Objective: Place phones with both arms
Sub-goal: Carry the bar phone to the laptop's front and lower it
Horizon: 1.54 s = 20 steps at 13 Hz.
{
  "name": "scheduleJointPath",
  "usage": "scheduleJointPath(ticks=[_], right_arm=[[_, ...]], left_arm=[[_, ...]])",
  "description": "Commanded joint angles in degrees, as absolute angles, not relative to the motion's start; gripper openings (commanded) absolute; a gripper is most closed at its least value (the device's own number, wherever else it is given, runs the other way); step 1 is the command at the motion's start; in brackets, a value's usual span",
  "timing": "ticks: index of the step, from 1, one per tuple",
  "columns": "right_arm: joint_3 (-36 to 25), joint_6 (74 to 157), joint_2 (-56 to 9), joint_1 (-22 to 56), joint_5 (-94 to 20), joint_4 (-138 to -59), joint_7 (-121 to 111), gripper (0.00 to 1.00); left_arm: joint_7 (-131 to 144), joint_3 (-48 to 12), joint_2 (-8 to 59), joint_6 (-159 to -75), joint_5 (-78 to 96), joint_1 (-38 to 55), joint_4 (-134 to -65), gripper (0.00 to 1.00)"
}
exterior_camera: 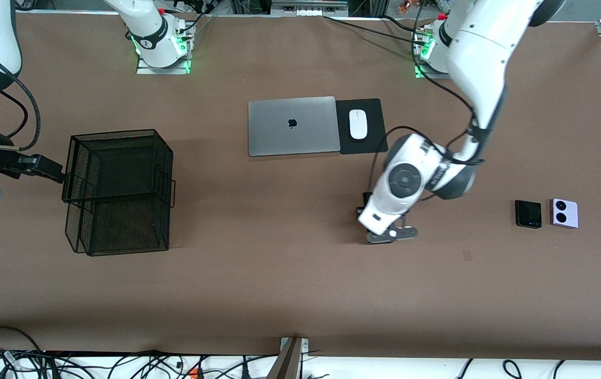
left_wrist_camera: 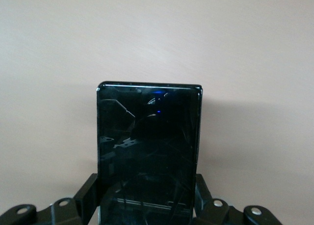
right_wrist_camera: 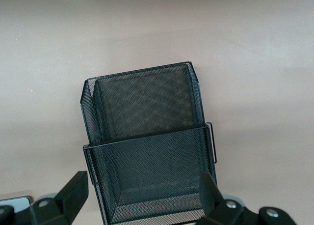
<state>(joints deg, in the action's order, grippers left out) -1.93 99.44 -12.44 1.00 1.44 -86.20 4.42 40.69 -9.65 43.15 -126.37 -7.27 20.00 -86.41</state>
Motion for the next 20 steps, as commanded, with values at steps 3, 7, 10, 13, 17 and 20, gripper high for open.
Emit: scheduleJointPath(ticks=[3,7,10,13,17,20], right_arm=[[-1.76,98.52,-12.3,0.97,1.14,-85.78,4.66,1.0],[-1.76,98.44,-12.3,0.97,1.14,-85.78,4.66,1.0],[-1.76,98.44,-12.3,0.97,1.14,-85.78,4.66,1.0],[-1.76,98.44,-12.3,1.05,1.14,-85.78,4.57,1.0],[-1.76,98.44,-12.3,1.05,1.14,-85.78,4.57,1.0],[-1.76,98.44,-12.3,1.05,1.14,-85.78,4.57,1.0]], left_arm=[[49.38,-8.35,52.8,-124.72,-4.66,28.55,-70.0,0.11],[51.42,-8.0,58.44,-125.24,-4.66,33.12,-60.75,0.1],[52.99,-7.74,60.55,-126.2,-4.75,35.94,-59.06,0.1],[55.88,-6.95,63.1,-131.38,-4.83,37.7,-59.06,0.1],[60.47,-6.86,65.56,-136.84,-4.75,37.53,-59.06,0.24],[61.17,-6.94,65.39,-136.76,-4.66,37.18,-58.97,0.94]])
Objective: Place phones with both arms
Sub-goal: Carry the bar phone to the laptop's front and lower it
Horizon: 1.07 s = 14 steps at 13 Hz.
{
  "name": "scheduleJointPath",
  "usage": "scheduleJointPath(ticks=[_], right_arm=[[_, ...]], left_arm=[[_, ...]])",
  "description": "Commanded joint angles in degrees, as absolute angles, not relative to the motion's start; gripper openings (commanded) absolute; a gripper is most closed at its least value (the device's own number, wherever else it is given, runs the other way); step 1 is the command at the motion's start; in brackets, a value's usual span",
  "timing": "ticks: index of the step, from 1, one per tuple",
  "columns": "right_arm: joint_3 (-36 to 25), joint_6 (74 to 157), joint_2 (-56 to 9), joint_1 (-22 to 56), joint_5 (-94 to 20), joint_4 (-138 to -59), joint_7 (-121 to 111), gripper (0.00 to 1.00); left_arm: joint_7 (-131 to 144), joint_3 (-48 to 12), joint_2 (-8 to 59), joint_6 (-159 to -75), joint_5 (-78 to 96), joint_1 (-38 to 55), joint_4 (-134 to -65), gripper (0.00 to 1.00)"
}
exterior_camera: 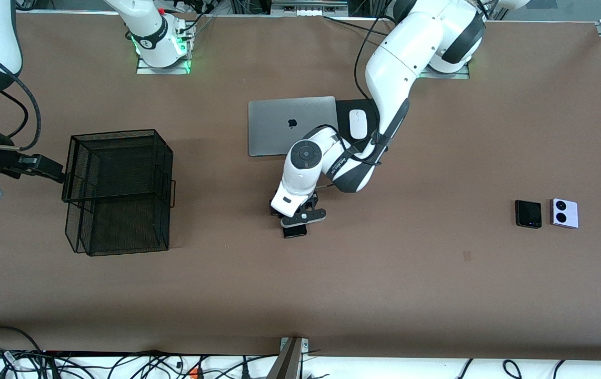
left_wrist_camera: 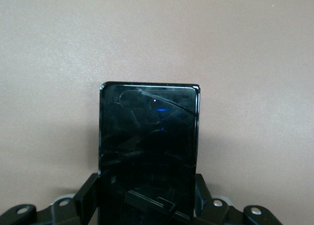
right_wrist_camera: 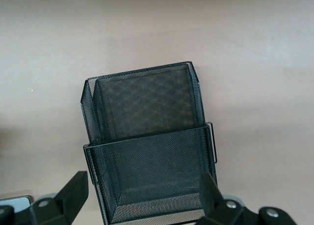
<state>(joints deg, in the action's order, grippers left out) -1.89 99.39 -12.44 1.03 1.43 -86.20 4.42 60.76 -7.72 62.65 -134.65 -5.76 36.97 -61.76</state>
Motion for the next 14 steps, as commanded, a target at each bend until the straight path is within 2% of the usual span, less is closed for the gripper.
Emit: scheduleJointPath(ticks=[1,5,14], right_arm=[[-1.76,98.44,-12.3,1.05,1.14,-85.78,4.57,1.0],[-1.76,98.44,-12.39,1.05,1.14,-85.78,4.57,1.0],[-1.67,98.44,-12.74,1.05,1.14,-86.49,4.04,1.0]], left_arm=[[61.17,-6.94,65.22,-136.5,-4.66,37.18,-58.97,1.0],[61.0,-7.03,64.17,-132.21,-4.75,37.18,-58.97,1.0],[39.41,-7.56,53.8,-103.3,-4.74,29.98,-59.15,1.0]])
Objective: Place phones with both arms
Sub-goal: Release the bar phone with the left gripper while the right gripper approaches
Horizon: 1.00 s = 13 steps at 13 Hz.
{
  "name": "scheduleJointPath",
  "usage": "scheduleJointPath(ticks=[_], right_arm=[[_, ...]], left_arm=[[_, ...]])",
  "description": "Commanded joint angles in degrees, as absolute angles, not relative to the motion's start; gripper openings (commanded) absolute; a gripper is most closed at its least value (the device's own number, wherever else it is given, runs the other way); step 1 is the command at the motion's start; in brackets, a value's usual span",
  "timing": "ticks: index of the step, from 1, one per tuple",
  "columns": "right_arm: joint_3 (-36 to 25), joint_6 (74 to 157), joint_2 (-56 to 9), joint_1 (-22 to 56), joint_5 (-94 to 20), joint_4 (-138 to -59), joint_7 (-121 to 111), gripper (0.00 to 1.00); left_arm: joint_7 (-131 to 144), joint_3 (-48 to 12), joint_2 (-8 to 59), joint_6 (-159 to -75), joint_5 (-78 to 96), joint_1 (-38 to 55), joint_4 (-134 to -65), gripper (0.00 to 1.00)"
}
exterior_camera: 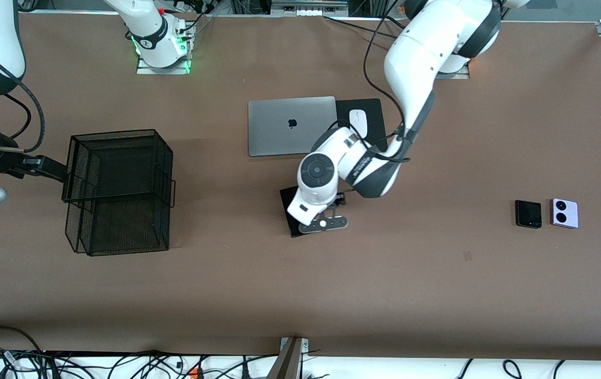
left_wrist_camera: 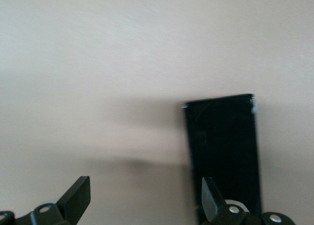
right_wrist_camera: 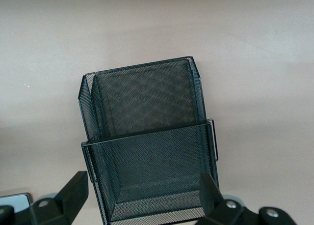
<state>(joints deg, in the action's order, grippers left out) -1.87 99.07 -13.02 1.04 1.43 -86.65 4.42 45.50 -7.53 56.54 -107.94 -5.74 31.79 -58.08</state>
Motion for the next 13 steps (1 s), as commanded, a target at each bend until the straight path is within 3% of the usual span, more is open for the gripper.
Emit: scheduleJointPath(ticks=[1,5,9,13], right_arm=[[-0.1,98.52,-12.74,1.49,1.14,-86.4,4.13,1.0],[4.75,100.36,-15.37,7.97,0.26,-85.7,6.58,1.0],[4.83,103.7,-26.86,21.14,-0.44,-77.98,17.09,1.0],[4.75,121.26,-37.33,29.35,-0.35,-76.21,22.33,1.0]], left_arm=[[35.02,-7.47,52.83,-100.57,-5.27,28.06,-59.15,1.0],[17.87,-6.15,49.23,-93.25,-8.07,22.07,-62.66,1.0],[2.33,-6.24,44.75,-93.69,-13.96,13.82,-68.89,1.0],[-16.12,-6.24,43.07,-95.7,-18.45,3.28,-69.96,1.0]])
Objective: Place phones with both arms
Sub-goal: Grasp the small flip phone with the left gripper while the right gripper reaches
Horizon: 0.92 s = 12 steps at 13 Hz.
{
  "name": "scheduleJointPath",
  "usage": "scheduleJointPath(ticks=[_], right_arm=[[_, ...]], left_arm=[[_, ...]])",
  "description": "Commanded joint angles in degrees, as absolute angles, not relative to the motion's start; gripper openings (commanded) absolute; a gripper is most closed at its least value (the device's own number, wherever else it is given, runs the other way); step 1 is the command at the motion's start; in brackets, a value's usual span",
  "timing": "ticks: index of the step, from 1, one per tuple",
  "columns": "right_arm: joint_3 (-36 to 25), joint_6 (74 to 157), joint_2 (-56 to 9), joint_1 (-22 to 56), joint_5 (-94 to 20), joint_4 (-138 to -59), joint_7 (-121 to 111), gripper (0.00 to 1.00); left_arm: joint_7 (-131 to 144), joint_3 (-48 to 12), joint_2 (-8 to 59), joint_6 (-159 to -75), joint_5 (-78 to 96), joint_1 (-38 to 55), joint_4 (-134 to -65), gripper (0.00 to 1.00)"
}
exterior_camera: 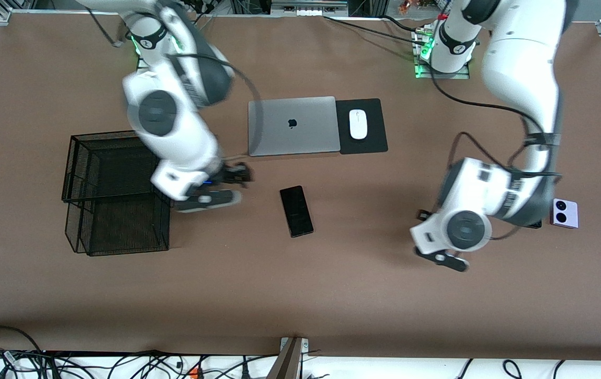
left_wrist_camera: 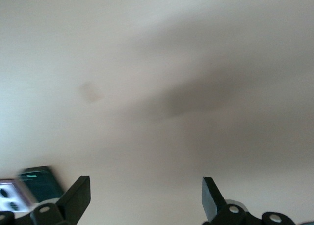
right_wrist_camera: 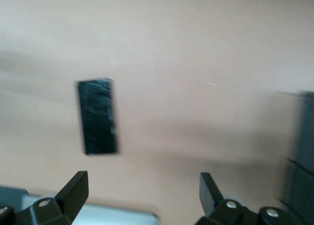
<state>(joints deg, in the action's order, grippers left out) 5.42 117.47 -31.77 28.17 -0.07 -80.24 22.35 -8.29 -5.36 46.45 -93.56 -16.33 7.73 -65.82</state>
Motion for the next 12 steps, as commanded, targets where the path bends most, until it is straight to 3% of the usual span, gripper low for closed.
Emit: scheduleJointPath(ticks=[1,6,12], right_arm=[[4.75,123.64,-40.4,30.83,-0.09,-74.81,22.06,1.0],[4.4,126.91,-54.03,36.2,0.44,-64.09,17.49,1.0],[3.08,129.29,-56.86,37.35,4.29,-64.25,17.49,1.0]], left_arm=[[-20.26,-6.24,42.2,-98.32,-18.46,0.29,-71.44,1.0],[-28.56,-6.77,39.9,-110.99,-18.19,-10.53,-78.57,1.0],[-30.5,-9.22,38.67,-128.31,-16.79,-21.78,-89.37,1.0]])
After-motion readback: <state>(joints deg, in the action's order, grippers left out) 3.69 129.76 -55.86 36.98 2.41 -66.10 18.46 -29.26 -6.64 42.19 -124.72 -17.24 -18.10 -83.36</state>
